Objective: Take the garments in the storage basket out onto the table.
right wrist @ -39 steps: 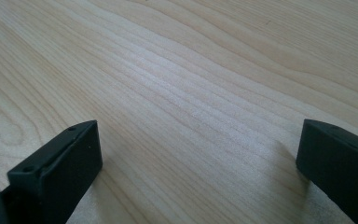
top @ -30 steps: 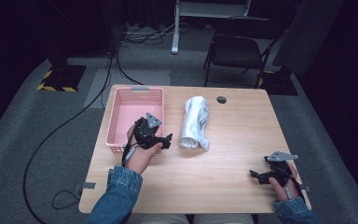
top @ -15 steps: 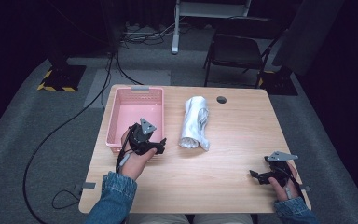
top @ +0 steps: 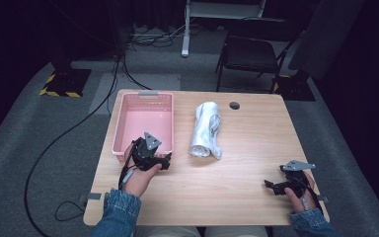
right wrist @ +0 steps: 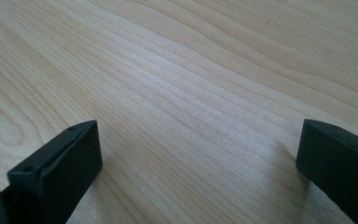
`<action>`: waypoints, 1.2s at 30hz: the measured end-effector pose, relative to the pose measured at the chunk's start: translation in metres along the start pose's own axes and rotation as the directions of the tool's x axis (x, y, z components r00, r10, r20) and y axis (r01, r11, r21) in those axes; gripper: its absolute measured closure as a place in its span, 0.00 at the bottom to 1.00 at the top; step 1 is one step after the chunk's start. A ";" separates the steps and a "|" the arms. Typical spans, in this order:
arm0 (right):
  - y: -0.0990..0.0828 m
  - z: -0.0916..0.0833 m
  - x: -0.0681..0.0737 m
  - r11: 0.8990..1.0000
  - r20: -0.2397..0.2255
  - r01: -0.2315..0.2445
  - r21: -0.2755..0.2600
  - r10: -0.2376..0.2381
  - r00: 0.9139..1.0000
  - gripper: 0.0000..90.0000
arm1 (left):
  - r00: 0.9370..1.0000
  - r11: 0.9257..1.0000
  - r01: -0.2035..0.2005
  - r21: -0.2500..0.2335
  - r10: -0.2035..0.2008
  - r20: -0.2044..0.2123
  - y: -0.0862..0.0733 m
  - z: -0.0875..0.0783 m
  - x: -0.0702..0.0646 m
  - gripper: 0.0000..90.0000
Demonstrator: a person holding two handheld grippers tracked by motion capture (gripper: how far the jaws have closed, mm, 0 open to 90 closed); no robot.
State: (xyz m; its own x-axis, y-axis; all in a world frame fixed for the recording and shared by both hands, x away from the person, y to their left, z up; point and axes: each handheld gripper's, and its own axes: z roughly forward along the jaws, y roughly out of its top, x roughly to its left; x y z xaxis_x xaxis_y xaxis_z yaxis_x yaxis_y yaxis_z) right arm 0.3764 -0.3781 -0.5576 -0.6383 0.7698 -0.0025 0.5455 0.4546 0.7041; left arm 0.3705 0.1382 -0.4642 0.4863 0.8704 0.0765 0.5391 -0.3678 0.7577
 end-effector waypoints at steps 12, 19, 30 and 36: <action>0.000 0.000 0.000 1.000 0.000 0.000 0.000 0.000 1.000 0.00 | 1.000 1.000 0.014 0.015 -0.014 -0.011 -0.016 -0.002 0.004 0.12; 0.000 0.000 0.000 1.000 0.000 0.000 0.000 0.000 1.000 0.00 | 1.000 0.999 0.016 0.028 -0.015 -0.018 -0.027 -0.001 0.005 0.12; 0.000 0.000 0.000 1.000 0.001 -0.001 0.000 0.001 1.000 0.00 | 0.999 1.000 0.003 0.007 -0.003 -0.036 -0.039 -0.009 0.005 0.12; 0.000 0.000 0.000 1.000 0.001 -0.001 0.000 0.001 1.000 0.00 | 0.999 1.000 0.013 0.016 -0.012 -0.041 -0.049 -0.010 0.007 0.12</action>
State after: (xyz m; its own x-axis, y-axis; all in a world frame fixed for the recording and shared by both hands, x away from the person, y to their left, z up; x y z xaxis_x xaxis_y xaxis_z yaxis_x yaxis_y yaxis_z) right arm 0.3763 -0.3779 -0.5577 -0.6372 0.7707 -0.0026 0.5459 0.4537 0.7044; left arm 0.3402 0.1655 -0.4946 0.4511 0.8875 0.0940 0.5561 -0.3619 0.7482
